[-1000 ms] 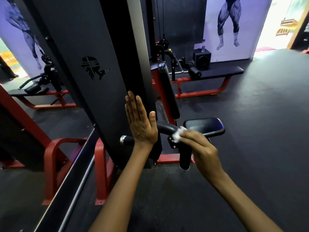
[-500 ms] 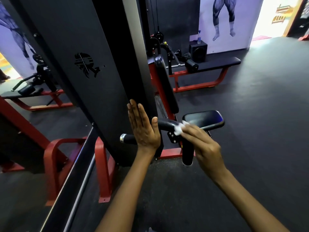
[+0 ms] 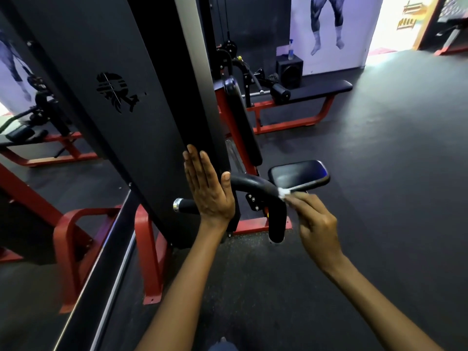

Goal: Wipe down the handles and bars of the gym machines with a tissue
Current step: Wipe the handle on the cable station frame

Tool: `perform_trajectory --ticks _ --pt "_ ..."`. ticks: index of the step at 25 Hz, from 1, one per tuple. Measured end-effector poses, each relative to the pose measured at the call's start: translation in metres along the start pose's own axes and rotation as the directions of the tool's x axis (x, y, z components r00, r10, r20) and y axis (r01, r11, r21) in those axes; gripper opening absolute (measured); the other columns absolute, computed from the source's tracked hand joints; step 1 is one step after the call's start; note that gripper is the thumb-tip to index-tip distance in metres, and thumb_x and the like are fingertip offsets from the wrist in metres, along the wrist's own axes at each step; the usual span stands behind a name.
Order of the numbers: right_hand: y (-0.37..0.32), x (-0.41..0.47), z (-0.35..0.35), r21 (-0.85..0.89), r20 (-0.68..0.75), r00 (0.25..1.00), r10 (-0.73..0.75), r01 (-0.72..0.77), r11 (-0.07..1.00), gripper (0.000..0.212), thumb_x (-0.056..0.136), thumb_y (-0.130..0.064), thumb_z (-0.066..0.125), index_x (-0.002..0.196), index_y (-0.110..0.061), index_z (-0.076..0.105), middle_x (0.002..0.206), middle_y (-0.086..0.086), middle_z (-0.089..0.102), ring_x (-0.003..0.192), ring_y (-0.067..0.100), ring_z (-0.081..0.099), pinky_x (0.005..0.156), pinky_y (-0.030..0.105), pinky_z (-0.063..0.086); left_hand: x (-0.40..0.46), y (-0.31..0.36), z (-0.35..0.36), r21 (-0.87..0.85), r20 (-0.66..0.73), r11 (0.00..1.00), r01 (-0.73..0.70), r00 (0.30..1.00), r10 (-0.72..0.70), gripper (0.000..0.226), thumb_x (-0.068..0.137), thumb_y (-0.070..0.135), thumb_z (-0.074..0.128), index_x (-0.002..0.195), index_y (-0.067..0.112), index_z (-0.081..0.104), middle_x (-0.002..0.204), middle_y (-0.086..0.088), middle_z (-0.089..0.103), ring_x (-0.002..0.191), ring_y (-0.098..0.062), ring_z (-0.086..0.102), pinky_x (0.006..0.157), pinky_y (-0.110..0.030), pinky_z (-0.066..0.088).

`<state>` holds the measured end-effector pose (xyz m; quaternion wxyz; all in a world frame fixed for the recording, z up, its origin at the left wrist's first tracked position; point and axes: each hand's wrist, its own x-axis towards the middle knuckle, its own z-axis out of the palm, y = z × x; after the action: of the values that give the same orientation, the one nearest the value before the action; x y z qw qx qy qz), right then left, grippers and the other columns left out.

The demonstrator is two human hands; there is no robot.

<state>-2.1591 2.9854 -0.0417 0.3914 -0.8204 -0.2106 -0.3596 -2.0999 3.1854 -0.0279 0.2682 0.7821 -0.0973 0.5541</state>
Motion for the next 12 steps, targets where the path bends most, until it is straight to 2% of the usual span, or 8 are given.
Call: perform_trajectory --ticks 2,3,5,7,9,12 --pt "0.002 0.01 -0.002 0.031 -0.02 0.992 0.128 -0.128 0.991 0.032 0.083 -0.002 0.047 0.106 -0.004 0.068 0.104 0.007 0.064 0.098 0.015 0.06 0.09 0.021 0.048 0.0 0.002 0.001 -0.01 -0.012 1.0 0.002 1.0 -0.002 0.057 0.104 0.038 0.017 0.151 0.029 -0.016 0.158 0.015 -0.02 0.147 -0.011 -0.011 0.121 -0.037 0.002" --pt "-0.006 0.028 0.004 0.072 0.023 0.992 0.127 -0.128 0.989 0.032 0.083 -0.002 0.048 0.107 -0.004 0.068 0.106 0.006 0.064 0.1 0.012 0.059 0.09 0.021 0.047 -0.001 0.001 0.003 -0.011 -0.011 1.0 0.006 1.0 -0.006 0.057 0.104 0.038 0.017 0.151 0.029 -0.015 0.158 0.015 -0.019 0.147 -0.011 -0.011 0.121 -0.037 0.003" --pt "-0.035 0.071 0.022 0.139 0.248 0.969 0.018 -0.054 0.989 0.031 0.084 0.001 0.051 0.109 -0.003 0.068 0.112 0.007 0.065 0.103 0.012 0.059 0.093 0.017 0.044 -0.001 -0.002 0.003 -0.009 -0.005 1.0 0.017 1.0 -0.017 0.057 0.104 0.038 0.018 0.151 0.03 -0.015 0.158 0.016 -0.019 0.147 -0.01 -0.01 0.121 -0.036 0.004" --pt "-0.05 0.087 0.033 0.143 0.345 0.93 -0.127 0.081 0.986 0.03 0.084 0.001 0.052 0.108 -0.003 0.069 0.112 0.009 0.066 0.103 0.017 0.061 0.094 0.019 0.045 -0.002 -0.006 0.003 -0.002 -0.005 1.0 0.02 1.0 -0.02 0.057 0.105 0.039 0.018 0.151 0.031 -0.015 0.158 0.016 -0.018 0.147 -0.009 -0.008 0.122 -0.037 0.006" --pt "-0.041 0.069 0.028 0.128 0.276 0.939 -0.206 0.177 0.976 0.026 0.086 0.002 0.054 0.107 -0.002 0.069 0.114 0.009 0.065 0.109 0.018 0.059 0.1 0.02 0.041 -0.001 -0.008 0.002 0.01 -0.013 1.0 -0.011 1.0 0.011 0.058 0.105 0.038 0.018 0.151 0.029 -0.015 0.159 0.014 -0.018 0.147 -0.011 -0.009 0.121 -0.035 0.004" --pt "-0.01 0.012 0.002 0.047 0.13 0.971 -0.198 0.194 0.98 0.02 0.088 0.004 0.056 0.104 0.002 0.067 0.115 0.006 0.06 0.114 0.017 0.054 0.104 0.023 0.038 0.003 -0.001 0.002 0.001 -0.027 0.999 -0.032 0.999 0.032 0.057 0.105 0.036 0.017 0.152 0.026 -0.012 0.159 0.011 -0.017 0.148 -0.013 -0.009 0.121 -0.036 0.003"
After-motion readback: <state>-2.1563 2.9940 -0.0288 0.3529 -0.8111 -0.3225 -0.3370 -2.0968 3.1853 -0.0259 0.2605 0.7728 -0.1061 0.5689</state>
